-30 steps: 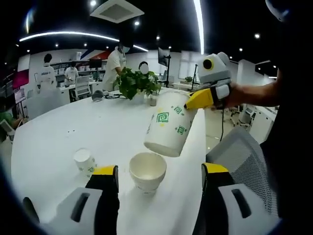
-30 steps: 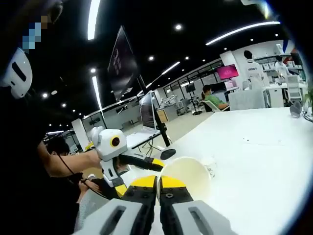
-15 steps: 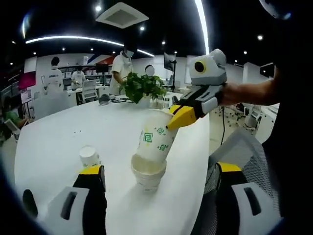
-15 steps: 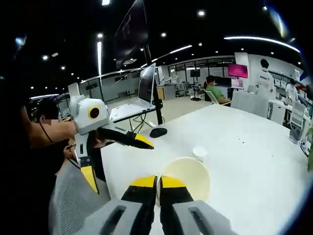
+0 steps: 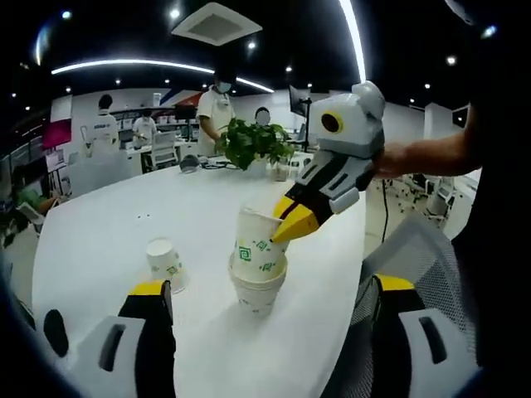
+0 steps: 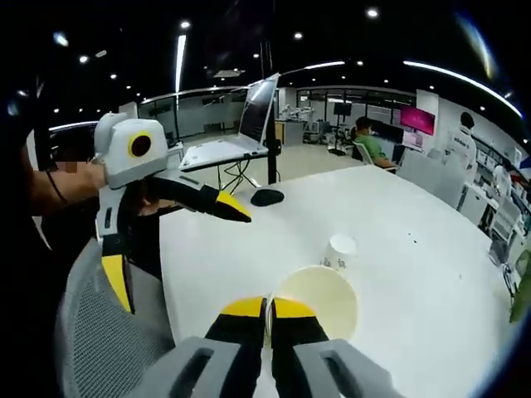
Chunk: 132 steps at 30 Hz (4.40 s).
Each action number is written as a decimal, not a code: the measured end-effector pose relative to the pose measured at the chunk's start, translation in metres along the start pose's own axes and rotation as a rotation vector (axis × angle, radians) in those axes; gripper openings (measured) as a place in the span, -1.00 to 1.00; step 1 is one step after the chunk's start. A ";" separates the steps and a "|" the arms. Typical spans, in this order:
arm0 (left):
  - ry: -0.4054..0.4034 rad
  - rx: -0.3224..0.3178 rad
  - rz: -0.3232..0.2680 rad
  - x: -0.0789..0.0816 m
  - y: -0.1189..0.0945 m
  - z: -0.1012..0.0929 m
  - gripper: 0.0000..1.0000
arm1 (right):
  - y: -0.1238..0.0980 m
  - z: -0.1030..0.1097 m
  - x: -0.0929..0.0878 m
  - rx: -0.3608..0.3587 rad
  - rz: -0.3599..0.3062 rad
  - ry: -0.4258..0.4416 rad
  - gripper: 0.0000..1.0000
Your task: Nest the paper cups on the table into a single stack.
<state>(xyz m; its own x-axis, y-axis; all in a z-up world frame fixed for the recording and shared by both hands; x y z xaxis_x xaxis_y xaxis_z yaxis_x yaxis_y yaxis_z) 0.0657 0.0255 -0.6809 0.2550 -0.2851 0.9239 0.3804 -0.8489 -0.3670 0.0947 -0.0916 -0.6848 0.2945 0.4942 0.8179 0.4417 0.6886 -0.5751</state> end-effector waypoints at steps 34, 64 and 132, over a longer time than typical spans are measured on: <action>-0.002 0.059 -0.015 0.013 0.003 0.034 0.91 | 0.040 0.012 -0.019 0.058 0.033 -0.006 -0.77; -0.038 0.158 0.054 -0.003 0.095 0.172 0.44 | -0.041 -0.005 -0.019 -0.175 -0.248 0.109 0.41; -0.102 0.048 -0.280 0.116 0.019 0.025 -0.27 | -0.040 -0.003 0.008 0.007 -0.483 0.265 0.06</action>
<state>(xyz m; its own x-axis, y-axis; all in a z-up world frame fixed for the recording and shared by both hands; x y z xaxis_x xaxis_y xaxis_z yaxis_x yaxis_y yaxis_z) 0.1252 -0.0128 -0.5832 0.2212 0.0047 0.9752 0.4897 -0.8653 -0.1069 0.0818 -0.1169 -0.6557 0.2632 -0.0287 0.9643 0.5742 0.8079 -0.1326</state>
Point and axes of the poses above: the point that each gripper's makers call its tool centre point, and the gripper's own axes: y roughly forward along the fingers, z roughly to its left, x roughly out of its top, the point moved 5 cm from there along -y, roughly backward along the fingers, and after that the axes turned 3 degrees about -x, right-handed, at the moved point
